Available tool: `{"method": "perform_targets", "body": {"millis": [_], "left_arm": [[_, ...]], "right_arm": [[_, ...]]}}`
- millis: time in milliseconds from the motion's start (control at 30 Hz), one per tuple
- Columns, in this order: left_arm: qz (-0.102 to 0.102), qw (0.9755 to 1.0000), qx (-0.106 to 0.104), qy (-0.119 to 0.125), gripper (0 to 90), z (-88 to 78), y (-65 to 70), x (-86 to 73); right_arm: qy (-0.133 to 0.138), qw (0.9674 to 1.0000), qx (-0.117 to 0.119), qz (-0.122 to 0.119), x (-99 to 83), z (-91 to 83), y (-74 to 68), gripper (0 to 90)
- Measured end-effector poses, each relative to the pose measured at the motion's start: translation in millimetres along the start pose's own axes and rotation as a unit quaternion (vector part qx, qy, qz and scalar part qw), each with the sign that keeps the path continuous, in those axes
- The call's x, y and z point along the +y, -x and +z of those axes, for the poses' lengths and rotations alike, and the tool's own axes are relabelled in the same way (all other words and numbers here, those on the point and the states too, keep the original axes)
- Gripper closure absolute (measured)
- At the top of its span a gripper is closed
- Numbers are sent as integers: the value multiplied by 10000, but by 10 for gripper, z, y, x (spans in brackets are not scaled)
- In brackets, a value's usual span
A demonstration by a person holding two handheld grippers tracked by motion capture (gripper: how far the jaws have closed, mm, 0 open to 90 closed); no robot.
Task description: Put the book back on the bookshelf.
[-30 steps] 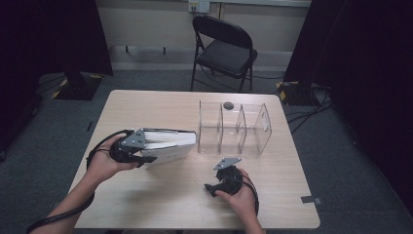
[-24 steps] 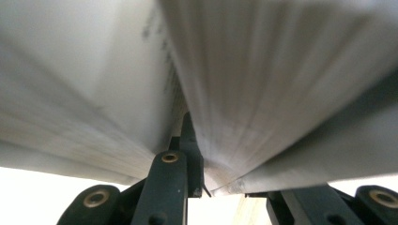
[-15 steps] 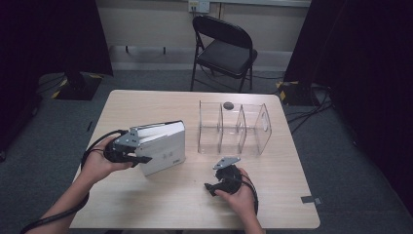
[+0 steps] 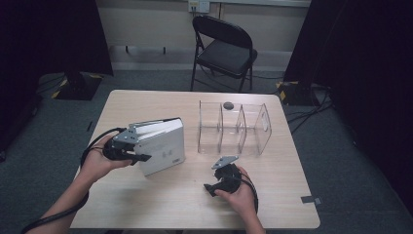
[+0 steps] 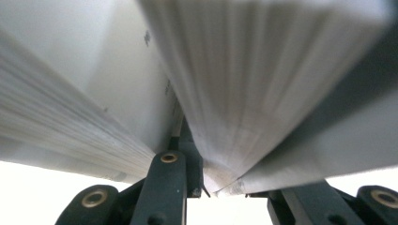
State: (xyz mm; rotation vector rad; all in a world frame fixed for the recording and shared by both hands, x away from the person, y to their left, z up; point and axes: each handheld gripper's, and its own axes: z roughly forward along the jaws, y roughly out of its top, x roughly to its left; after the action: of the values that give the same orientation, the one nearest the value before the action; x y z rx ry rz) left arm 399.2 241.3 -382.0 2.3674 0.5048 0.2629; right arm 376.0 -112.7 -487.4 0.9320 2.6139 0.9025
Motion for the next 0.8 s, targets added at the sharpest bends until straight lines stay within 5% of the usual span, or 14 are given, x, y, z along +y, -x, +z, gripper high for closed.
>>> {"method": "perform_targets", "body": {"millis": [533,800], "left_arm": [[-79,9998,154,55,611,0,-15,-11],[-451,9982,168,347,496,33,15,-35]], "right_arm": [[-81,9990,260,-358,249,-67,2,174],[-96,9973,406,-603,377,-69,-4,178]]}}
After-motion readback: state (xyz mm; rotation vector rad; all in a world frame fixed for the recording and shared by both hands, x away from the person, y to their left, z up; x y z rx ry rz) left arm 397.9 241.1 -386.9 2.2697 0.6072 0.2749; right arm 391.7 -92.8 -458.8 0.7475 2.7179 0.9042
